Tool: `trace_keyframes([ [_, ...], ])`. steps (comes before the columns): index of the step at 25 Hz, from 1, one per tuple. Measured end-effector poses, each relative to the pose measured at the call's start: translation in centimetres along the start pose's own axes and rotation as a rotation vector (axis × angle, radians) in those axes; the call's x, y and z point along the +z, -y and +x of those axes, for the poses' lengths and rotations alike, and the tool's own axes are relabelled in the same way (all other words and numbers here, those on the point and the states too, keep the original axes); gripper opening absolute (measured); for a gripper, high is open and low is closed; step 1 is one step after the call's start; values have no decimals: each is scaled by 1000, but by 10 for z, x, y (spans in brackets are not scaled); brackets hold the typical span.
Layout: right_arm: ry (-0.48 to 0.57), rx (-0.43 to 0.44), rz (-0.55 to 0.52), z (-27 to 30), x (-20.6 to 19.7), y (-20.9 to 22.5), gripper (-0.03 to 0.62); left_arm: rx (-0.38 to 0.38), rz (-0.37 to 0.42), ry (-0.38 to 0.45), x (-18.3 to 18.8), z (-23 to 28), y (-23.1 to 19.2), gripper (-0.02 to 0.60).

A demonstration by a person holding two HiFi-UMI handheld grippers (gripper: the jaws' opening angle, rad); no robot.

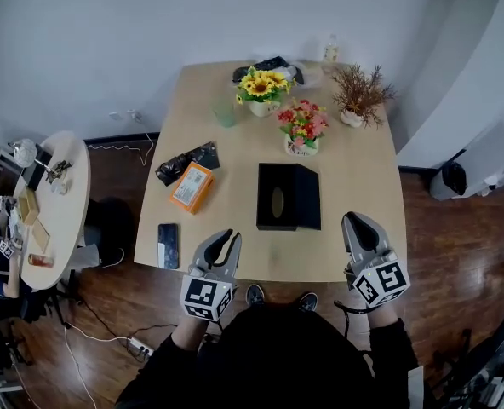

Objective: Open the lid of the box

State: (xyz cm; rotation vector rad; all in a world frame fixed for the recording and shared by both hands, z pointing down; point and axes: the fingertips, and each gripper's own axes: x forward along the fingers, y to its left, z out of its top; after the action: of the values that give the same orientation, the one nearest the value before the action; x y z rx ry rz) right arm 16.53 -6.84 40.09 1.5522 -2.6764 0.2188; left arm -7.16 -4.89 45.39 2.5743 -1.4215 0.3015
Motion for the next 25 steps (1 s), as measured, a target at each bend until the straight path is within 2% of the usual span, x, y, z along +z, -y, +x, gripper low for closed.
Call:
trace_keyframes([
  [3,-17,69,-49,7,0,-26,25,-33,-2,11,6,-3,18,40],
  [6,-2,91,-103,7,5,-46,25,-68,7,29,15,-4,37,40],
  [13,52,68,-149,-3,23,-63,2,-83,59,85,38,-10,57,40],
  [21,38,45,-150,-8,15,-58,0,-53,40,40,20,-18,50,40],
  [25,36,37,-146,-8,13,-54,0,-33,34,42,19,-22,45,40],
])
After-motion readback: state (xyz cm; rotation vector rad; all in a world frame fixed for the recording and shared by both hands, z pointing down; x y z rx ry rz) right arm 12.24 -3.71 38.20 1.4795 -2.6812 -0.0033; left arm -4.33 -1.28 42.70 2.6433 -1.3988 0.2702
